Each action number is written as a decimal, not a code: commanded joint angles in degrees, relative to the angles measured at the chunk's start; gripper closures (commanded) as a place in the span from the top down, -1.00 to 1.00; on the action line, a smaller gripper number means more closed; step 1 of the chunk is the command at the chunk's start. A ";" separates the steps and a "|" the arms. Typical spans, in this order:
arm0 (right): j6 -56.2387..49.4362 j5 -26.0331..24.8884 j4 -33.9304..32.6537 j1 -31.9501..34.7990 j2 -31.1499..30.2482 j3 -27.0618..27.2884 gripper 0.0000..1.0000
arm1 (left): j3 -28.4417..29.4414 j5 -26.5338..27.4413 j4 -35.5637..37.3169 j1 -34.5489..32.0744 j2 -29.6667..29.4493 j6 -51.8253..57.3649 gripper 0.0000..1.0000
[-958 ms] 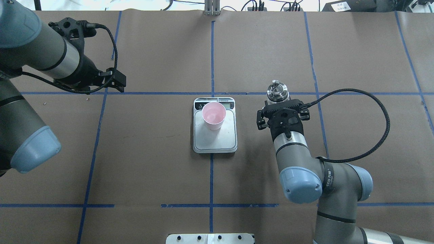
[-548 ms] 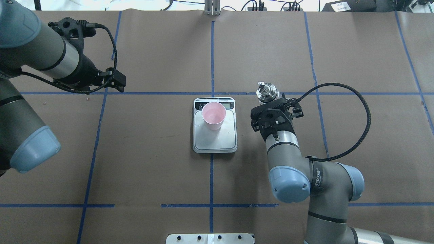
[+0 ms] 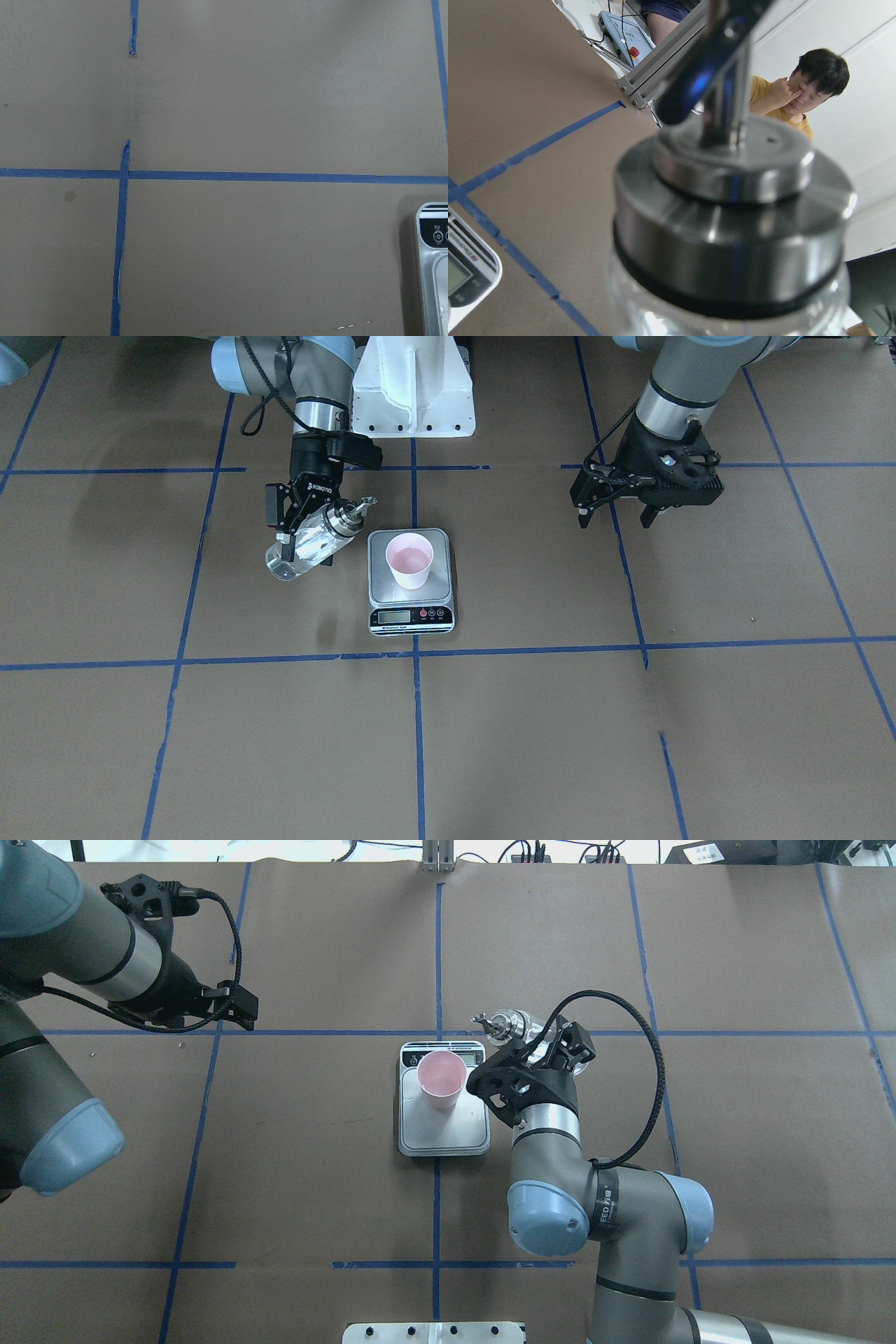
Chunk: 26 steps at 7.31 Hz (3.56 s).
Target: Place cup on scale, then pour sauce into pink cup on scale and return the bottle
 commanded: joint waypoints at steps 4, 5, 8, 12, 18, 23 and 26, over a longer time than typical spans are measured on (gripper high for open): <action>-8.54 -3.47 -7.01 0.11 1.77 -2.50 -1.00 | -0.03 0.00 0.00 0.00 0.09 -0.03 1.00; -9.17 -3.82 -7.01 0.12 1.68 -3.46 -1.00 | -0.03 0.00 0.00 0.08 0.00 -0.03 1.00; -16.46 -6.98 -7.10 0.12 1.77 -5.49 -1.00 | -0.03 0.00 0.00 0.08 0.00 -0.03 1.00; -27.96 -10.58 -7.36 0.03 2.03 -7.07 -1.00 | 0.06 0.00 0.00 0.08 0.09 -0.03 1.00; -43.17 -13.58 -8.06 0.20 2.83 -7.16 -1.00 | 0.06 0.00 -0.09 0.17 0.09 -0.03 1.00; -49.59 -15.07 -8.24 0.20 2.91 -7.07 -1.00 | 0.06 0.00 -0.09 0.26 0.09 -0.12 1.00; -53.56 -16.30 -8.24 0.29 2.91 -6.99 -1.00 | 0.06 0.00 -0.09 0.26 0.09 -0.12 1.00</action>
